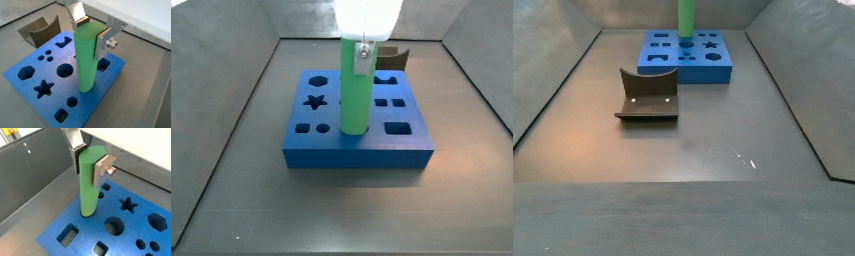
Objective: Insert the oval object.
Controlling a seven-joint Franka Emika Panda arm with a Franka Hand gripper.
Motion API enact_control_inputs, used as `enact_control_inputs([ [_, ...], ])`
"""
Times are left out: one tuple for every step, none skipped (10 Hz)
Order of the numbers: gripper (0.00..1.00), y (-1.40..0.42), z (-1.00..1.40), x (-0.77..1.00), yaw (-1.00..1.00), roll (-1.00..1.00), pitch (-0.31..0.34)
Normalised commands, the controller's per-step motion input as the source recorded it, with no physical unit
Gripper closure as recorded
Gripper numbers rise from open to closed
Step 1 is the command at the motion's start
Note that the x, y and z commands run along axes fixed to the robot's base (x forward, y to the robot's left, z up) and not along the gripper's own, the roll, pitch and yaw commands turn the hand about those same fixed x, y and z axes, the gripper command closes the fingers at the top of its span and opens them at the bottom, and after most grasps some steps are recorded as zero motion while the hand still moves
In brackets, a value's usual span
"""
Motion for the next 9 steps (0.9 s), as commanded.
enact_control_inputs([
  [1.00, 0.03, -0.21, 0.01, 0.03, 0.03, 0.006],
  [1.00, 0.00, -0.26, 0.01, 0.00, 0.01, 0.000],
  [1.00, 0.00, -0.31, 0.00, 0.00, 0.00, 0.000],
  [1.00, -0.01, -0.36, 0.01, 0.00, 0.00, 0.000],
  [1.00, -0.01, -0.36, 0.06, -0.03, 0.00, 0.000],
  [1.00, 0.00, -0.34, 0.10, -0.05, 0.00, 0.000],
  [1.00, 0.00, -0.30, 0.12, -0.05, 0.00, 0.000],
  [1.00, 0.00, -0.29, 0.09, -0.06, -0.01, 0.000],
  [1.00, 0.00, -0.27, 0.08, -0.05, 0.00, 0.000],
])
